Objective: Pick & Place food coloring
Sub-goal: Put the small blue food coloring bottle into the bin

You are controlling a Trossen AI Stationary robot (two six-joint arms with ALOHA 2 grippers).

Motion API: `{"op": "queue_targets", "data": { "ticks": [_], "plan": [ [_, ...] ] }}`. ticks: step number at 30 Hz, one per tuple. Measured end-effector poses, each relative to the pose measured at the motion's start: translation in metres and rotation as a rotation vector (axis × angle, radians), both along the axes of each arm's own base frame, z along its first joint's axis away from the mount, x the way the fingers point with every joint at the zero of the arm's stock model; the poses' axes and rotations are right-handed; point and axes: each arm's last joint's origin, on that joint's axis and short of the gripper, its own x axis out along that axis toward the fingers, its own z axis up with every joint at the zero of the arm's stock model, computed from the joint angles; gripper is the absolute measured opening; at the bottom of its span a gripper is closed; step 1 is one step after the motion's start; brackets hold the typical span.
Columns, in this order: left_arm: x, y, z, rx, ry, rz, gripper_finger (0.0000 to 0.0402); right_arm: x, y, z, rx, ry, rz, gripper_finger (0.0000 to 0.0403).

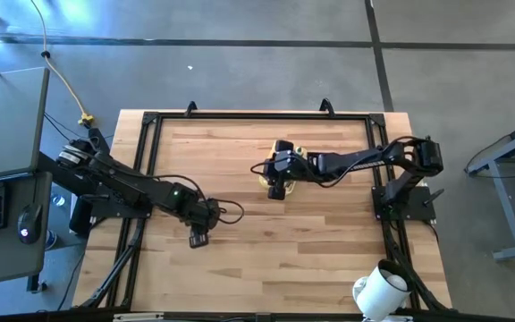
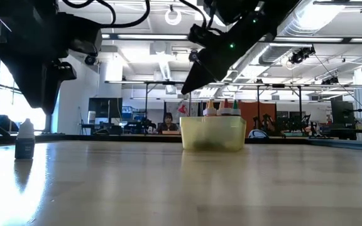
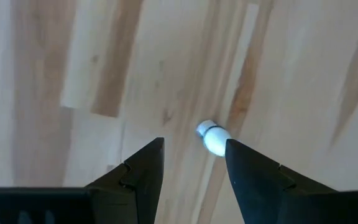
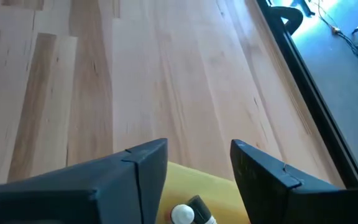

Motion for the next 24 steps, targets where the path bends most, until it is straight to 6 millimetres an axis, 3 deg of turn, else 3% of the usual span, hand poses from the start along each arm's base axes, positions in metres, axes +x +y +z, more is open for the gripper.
{"op": "queue_targets", "data": {
  "ticks": [7, 15, 24],
  "plan": [
    [0.011, -0.007, -0.017, -0.066, 0.053, -0.021, 0.0169, 0.000, 0.000, 0.000, 0.003, 0.000, 0.002, 0.0161],
    [0.019, -0.009, -0.042, -0.026, 0.138, -0.022, 0.0169, 0.000, 0.000, 0.000, 0.004, -0.001, 0.002, 0.0156],
    [0.024, -0.011, -0.055, -0.015, 0.169, -0.029, 0.0169, 0.000, 0.000, 0.000, 0.005, 0.000, 0.002, 0.0152]
  ]
}}
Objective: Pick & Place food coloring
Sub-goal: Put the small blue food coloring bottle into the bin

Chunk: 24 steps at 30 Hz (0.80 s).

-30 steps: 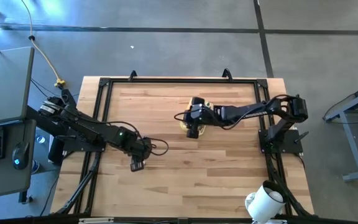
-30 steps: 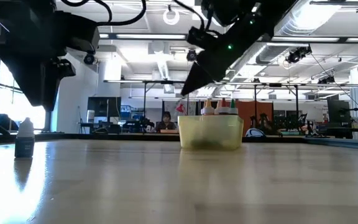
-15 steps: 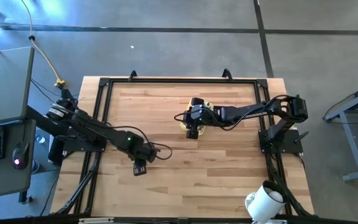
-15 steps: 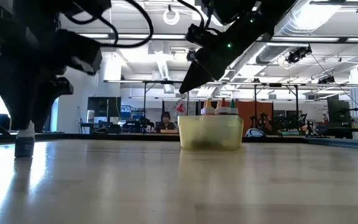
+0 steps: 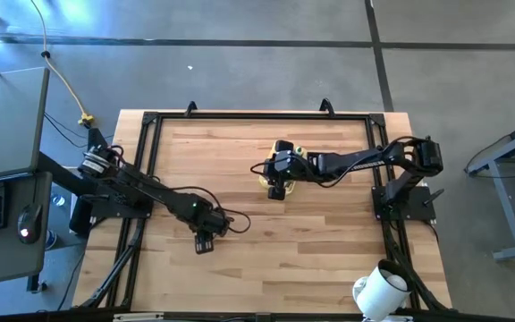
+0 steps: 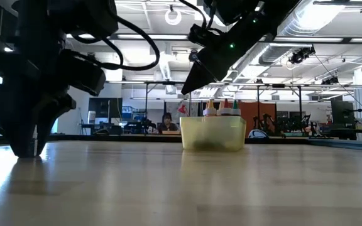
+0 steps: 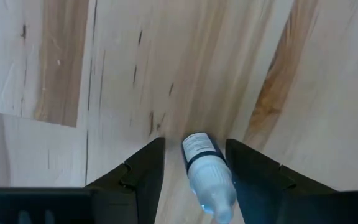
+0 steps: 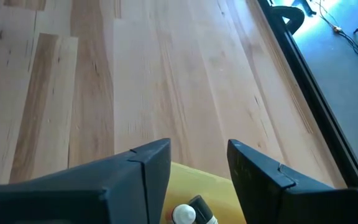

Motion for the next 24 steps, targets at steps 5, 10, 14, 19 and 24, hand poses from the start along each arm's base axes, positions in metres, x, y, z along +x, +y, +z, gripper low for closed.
{"op": "queue_targets", "data": {
  "ticks": [5, 10, 14, 19, 24],
  "plan": [
    [0.000, 0.001, 0.000, 0.022, -0.008, 0.003, 0.0162, 0.000, 0.000, 0.000, 0.000, 0.000, 0.000, 0.0150],
    [0.000, 0.001, -0.001, 0.032, -0.002, 0.003, 0.0116, 0.000, 0.000, 0.000, -0.001, 0.001, 0.001, 0.0151],
    [0.000, 0.002, 0.000, 0.040, -0.002, -0.026, 0.0075, -0.005, 0.000, 0.004, 0.000, 0.024, 0.001, 0.0147],
    [0.010, 0.000, 0.011, 0.100, -0.064, -0.115, 0.0066, -0.033, 0.002, 0.028, 0.019, 0.095, -0.061, 0.0145],
    [0.036, 0.010, 0.041, 0.209, -0.202, -0.209, 0.0085, -0.079, 0.002, 0.063, 0.062, 0.098, -0.277, 0.0145]
  ]
}}
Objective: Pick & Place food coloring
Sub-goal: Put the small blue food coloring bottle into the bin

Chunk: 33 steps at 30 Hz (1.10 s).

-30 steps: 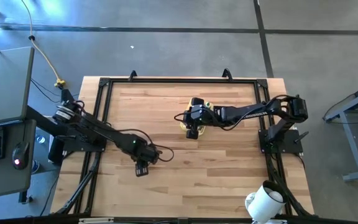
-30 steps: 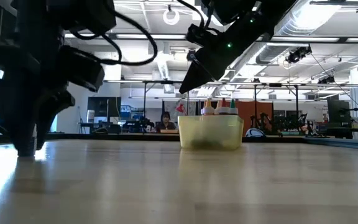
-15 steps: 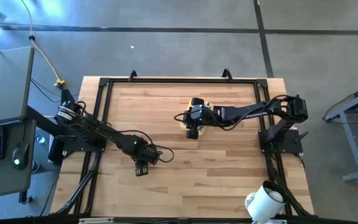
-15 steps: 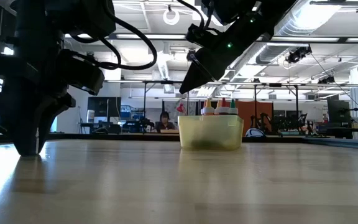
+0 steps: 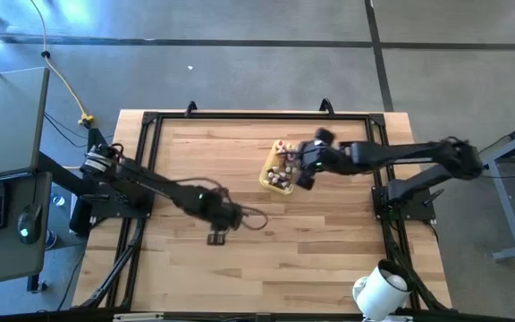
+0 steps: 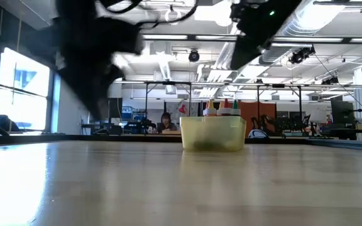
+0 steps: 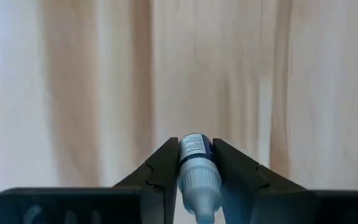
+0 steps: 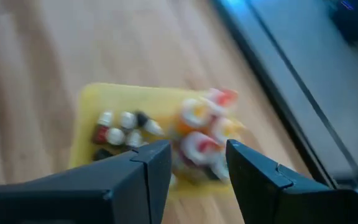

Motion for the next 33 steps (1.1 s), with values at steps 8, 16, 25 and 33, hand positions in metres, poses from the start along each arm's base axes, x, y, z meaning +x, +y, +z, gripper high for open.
{"op": "queue_targets", "data": {
  "ticks": [8, 16, 25, 33],
  "plan": [
    [0.057, 0.064, 0.067, 0.118, -0.371, -0.099, 0.0081, -0.049, -0.001, 0.033, -0.003, -0.134, -0.318, 0.0146],
    [0.083, 0.143, 0.078, 0.022, -0.666, -0.101, 0.0081, -0.051, -0.003, 0.034, -0.085, -0.105, -0.337, 0.0147],
    [0.108, 0.170, 0.023, 0.001, -0.618, -0.008, 0.0082, -0.050, -0.003, 0.033, -0.068, -0.097, -0.315, 0.0143],
    [0.115, 0.172, -0.002, 0.045, -0.546, 0.042, 0.0154, -0.050, -0.003, 0.034, -0.067, -0.105, -0.314, 0.0145]
  ]
}}
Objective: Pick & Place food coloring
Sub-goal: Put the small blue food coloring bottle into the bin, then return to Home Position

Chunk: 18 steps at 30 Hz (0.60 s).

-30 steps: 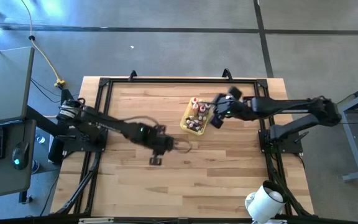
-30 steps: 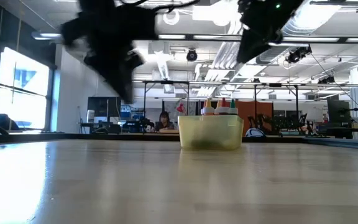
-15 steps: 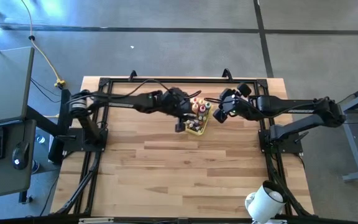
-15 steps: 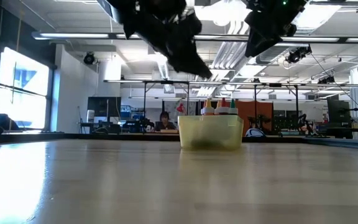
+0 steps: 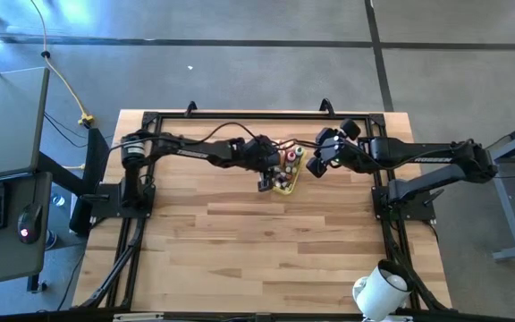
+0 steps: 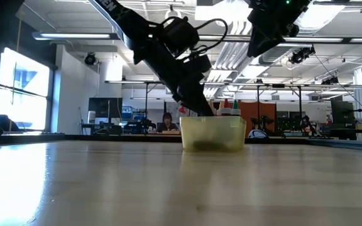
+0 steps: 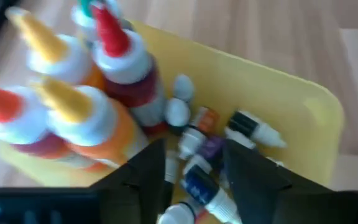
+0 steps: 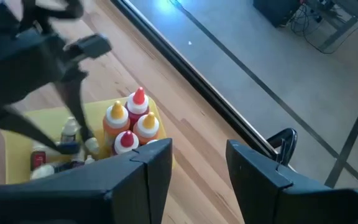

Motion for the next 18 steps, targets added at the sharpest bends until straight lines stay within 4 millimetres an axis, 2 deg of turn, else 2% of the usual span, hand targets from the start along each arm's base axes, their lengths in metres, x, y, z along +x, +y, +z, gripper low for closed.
{"op": "queue_targets", "data": {
  "ticks": [4, 6, 9, 11, 14, 17, 18],
  "plan": [
    [-0.005, 0.000, 0.013, 0.026, 0.016, 0.034, 0.0183, 0.000, 0.000, 0.001, -0.031, 0.036, 0.042, 0.0146],
    [-0.011, 0.000, 0.037, 0.040, 0.060, 0.058, 0.0187, -0.002, 0.000, 0.003, -0.064, 0.047, 0.052, 0.0149],
    [-0.031, -0.002, 0.083, 0.061, 0.220, 0.106, 0.0188, -0.006, -0.001, 0.011, -0.105, 0.004, 0.018, 0.0151],
    [-0.050, -0.005, 0.110, 0.065, 0.348, 0.135, 0.0188, -0.011, 0.000, 0.016, -0.124, -0.002, 0.025, 0.0151],
    [-0.077, -0.010, 0.154, 0.085, 0.401, 0.170, 0.0188, -0.022, 0.002, 0.022, -0.124, 0.022, 0.098, 0.0149],
    [-0.113, -0.017, 0.185, 0.088, 0.422, 0.219, 0.0188, -0.036, 0.005, 0.026, -0.057, 0.008, 0.148, 0.0151],
    [-0.126, -0.019, 0.189, 0.083, 0.438, 0.249, 0.0188, -0.041, 0.006, 0.027, -0.019, -0.018, 0.141, 0.0152]
  ]
}}
